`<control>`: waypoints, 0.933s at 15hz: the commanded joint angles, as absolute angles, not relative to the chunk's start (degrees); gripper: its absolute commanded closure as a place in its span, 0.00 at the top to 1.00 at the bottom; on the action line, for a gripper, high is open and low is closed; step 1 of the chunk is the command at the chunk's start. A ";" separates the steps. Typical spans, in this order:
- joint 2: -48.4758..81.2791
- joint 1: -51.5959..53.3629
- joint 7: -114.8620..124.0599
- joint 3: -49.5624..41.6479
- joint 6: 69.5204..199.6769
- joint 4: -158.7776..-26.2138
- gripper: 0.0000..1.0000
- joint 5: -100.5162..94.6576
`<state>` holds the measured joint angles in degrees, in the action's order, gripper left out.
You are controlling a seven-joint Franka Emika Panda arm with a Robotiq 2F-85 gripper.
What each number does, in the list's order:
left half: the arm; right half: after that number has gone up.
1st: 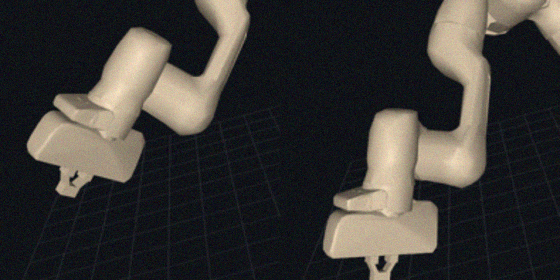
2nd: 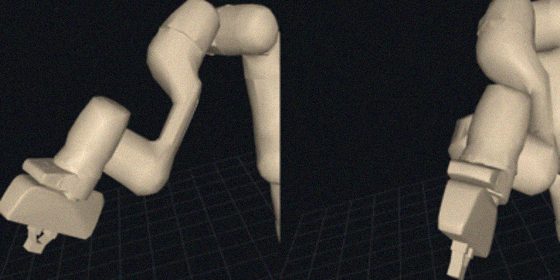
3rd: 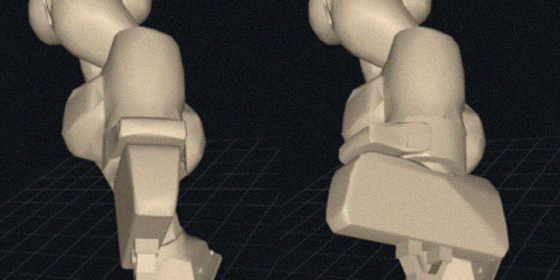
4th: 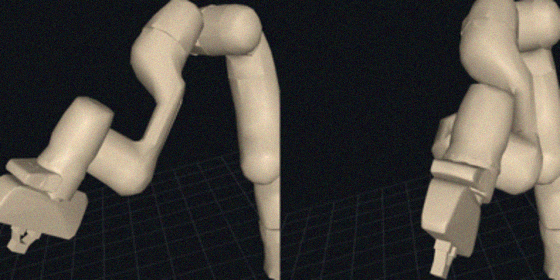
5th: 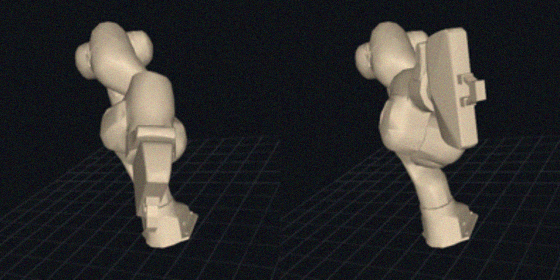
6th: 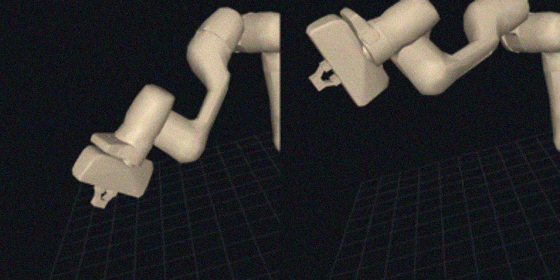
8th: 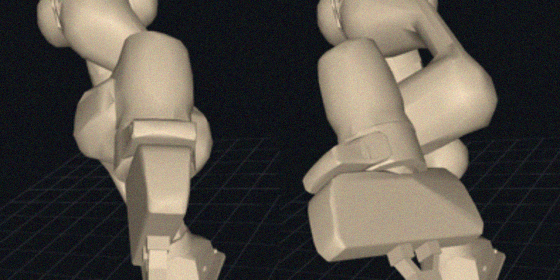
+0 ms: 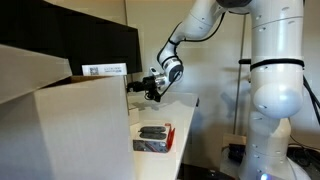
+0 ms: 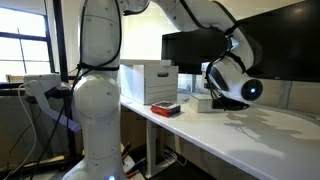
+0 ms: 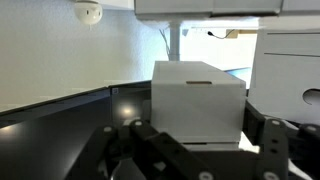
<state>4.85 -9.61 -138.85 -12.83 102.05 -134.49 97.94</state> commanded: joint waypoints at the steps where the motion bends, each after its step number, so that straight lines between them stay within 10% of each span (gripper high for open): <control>1: 4.75 -10.08 -138.70 -12.40 102.01 -134.43 0.83 97.81; 4: 4.42 -10.09 -138.45 -12.40 102.01 -134.44 0.83 97.71; 5: 4.42 -10.11 -138.45 -12.41 102.02 -134.39 0.58 97.60; 14: 5.05 -10.96 -138.64 -13.53 101.19 -135.01 0.58 96.59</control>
